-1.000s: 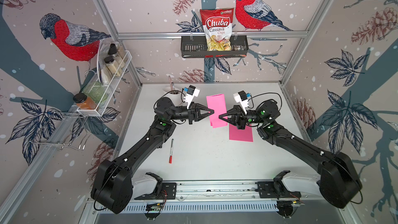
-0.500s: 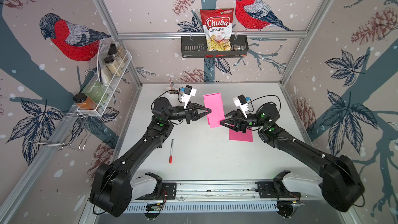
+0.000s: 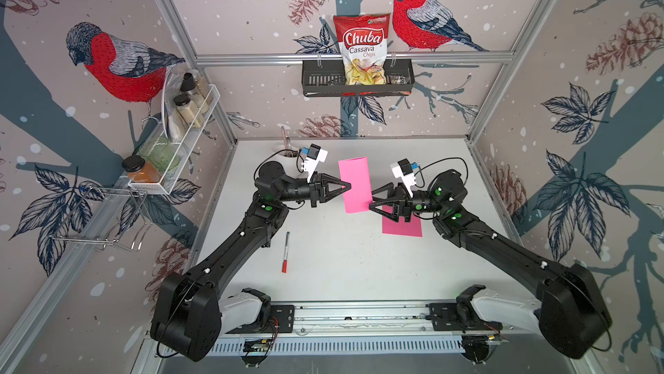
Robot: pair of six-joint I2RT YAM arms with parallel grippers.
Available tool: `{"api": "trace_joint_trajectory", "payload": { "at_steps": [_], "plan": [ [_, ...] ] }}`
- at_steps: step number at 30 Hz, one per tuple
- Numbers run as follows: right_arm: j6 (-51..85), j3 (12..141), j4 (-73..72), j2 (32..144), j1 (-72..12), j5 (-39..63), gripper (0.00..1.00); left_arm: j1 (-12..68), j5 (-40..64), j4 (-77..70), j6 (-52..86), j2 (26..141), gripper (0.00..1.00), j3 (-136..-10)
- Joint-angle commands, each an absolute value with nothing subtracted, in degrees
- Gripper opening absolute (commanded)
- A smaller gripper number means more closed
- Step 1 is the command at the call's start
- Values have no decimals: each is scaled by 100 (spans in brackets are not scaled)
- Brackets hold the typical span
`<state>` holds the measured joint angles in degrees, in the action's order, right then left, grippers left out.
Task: Fold the square paper along the opposite sides
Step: Smooth out the paper at the center of the board.
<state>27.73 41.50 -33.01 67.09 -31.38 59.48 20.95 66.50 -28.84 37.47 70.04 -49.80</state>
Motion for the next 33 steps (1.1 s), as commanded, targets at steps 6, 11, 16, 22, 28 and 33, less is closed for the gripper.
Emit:
{"api": "trace_joint_trajectory", "payload": {
  "at_steps": [6,11,16,22,28,33],
  "plan": [
    [181,2499,-3947,5723,-4156,1206,72,2253,4590,1752,703,7897,0,-5604],
    [-811,1758,-5500,6402,-4689,124,58,2452,3311,2581,345,8516,0,-5686],
    [-1132,1771,-5682,7416,-5026,50,48,2763,2998,3073,29,9570,0,-6091],
    [-1192,2073,-5500,8314,-5240,115,46,2997,2568,3601,-322,10656,0,-6636],
    [-1195,2516,-5425,9389,-5384,82,46,2989,2138,3731,-496,11078,0,-6895],
    [-1366,2700,-5444,10103,-5473,-67,45,2984,2140,3735,-577,11127,0,-6970]
  ]
}}
